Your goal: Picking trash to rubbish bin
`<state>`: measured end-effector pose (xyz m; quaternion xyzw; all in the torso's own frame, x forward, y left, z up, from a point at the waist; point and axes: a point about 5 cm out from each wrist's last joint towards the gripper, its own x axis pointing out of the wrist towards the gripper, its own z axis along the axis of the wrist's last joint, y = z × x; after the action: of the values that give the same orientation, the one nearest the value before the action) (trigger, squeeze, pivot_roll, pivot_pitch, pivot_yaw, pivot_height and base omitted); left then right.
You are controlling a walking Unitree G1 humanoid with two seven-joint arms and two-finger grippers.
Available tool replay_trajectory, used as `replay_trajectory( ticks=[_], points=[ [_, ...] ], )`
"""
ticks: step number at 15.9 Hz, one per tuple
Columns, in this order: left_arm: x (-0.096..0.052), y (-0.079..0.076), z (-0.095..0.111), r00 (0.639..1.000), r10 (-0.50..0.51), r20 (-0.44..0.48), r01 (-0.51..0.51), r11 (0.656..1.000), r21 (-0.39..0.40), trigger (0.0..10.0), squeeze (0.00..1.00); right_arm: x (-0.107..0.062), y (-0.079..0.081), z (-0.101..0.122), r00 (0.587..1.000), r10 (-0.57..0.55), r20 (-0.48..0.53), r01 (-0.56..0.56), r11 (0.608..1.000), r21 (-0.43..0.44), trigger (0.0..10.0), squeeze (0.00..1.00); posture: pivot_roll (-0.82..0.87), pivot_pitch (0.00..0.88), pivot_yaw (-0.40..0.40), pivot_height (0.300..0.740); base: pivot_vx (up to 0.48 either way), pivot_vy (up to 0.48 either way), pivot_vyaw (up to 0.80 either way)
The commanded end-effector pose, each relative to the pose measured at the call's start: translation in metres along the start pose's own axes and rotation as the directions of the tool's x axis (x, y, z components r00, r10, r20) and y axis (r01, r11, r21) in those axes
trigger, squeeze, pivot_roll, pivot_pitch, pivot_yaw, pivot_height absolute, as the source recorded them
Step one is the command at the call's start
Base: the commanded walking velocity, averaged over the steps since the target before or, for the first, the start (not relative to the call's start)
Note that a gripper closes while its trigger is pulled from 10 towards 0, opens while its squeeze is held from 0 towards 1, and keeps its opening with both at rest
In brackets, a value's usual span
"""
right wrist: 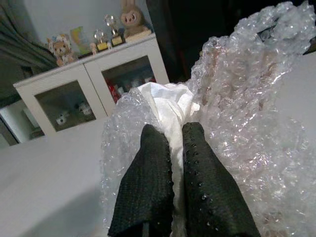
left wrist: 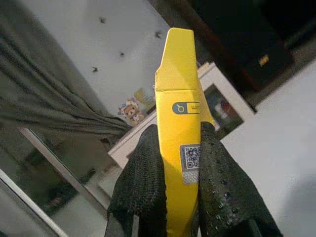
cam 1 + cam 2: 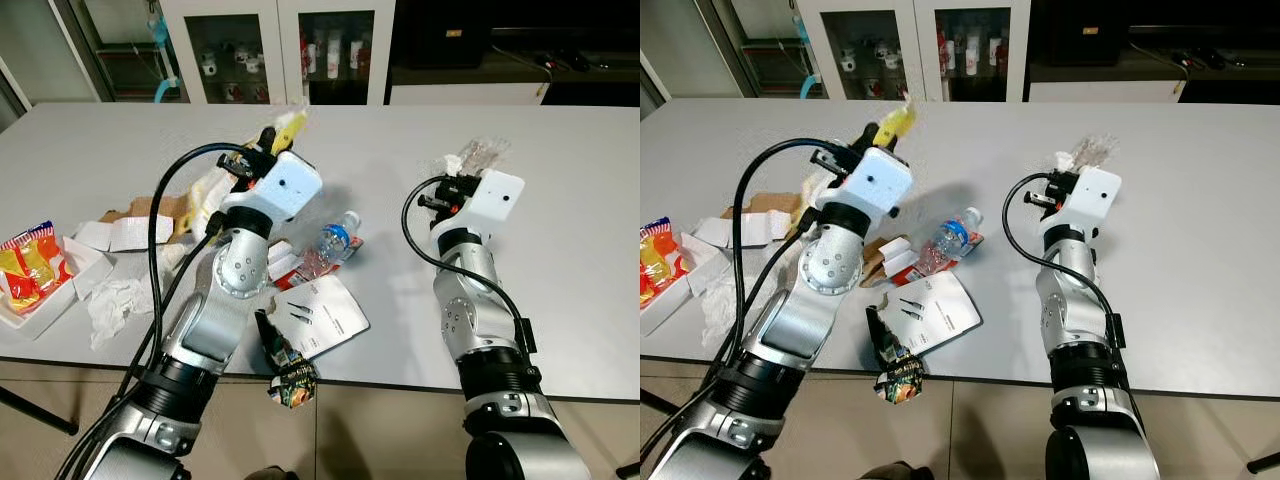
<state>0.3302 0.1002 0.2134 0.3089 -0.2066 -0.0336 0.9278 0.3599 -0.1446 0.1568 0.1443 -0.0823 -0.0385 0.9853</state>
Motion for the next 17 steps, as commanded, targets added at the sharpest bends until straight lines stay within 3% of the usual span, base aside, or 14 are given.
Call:
replay_trajectory(
  ticks=[1,2,4,7,11,17],
  points=[
    [-0.004,0.006,-0.011,0.997,0.064,-0.038,-0.067,0.993,-0.096,10.0,0.00,0.004,0.007,0.018,0.996,0.026,0.091,-0.028,0.999,0.023,10.0,0.00,0.02,0.009,0.059,0.740,0.000,0.000,0.00],
    [-0.009,0.006,-0.023,0.992,0.089,-0.085,-0.103,0.978,-0.180,10.0,0.00,0.003,0.009,0.022,0.992,0.037,0.119,-0.040,0.999,0.023,10.0,0.00,0.02,0.011,0.059,0.740,0.000,0.000,0.00],
    [-0.012,0.008,-0.027,0.989,0.117,-0.093,-0.134,0.967,-0.215,10.0,0.00,0.002,0.010,0.022,0.991,0.042,0.124,-0.045,0.999,0.020,10.0,0.00,0.02,0.013,0.058,0.740,0.000,0.000,0.00],
    [-0.016,0.019,-0.034,0.977,0.201,-0.078,-0.215,0.921,-0.325,10.0,0.00,0.001,0.013,0.026,0.985,0.061,0.164,-0.061,0.998,-0.005,10.0,0.00,0.02,0.015,0.056,0.740,0.000,0.000,0.00],
    [-0.014,0.018,-0.026,0.984,0.179,-0.001,-0.172,0.944,-0.280,10.0,0.00,0.000,0.015,0.028,0.981,0.070,0.183,-0.072,0.997,0.003,10.0,0.00,0.02,0.009,0.057,0.740,0.000,0.000,0.00],
    [-0.020,0.009,-0.033,0.984,0.176,-0.007,-0.170,0.938,-0.302,10.0,0.00,-0.003,0.020,0.029,0.974,0.089,0.208,-0.086,0.996,-0.022,10.0,0.00,0.01,0.000,0.064,0.740,0.000,0.000,0.00]
  ],
)
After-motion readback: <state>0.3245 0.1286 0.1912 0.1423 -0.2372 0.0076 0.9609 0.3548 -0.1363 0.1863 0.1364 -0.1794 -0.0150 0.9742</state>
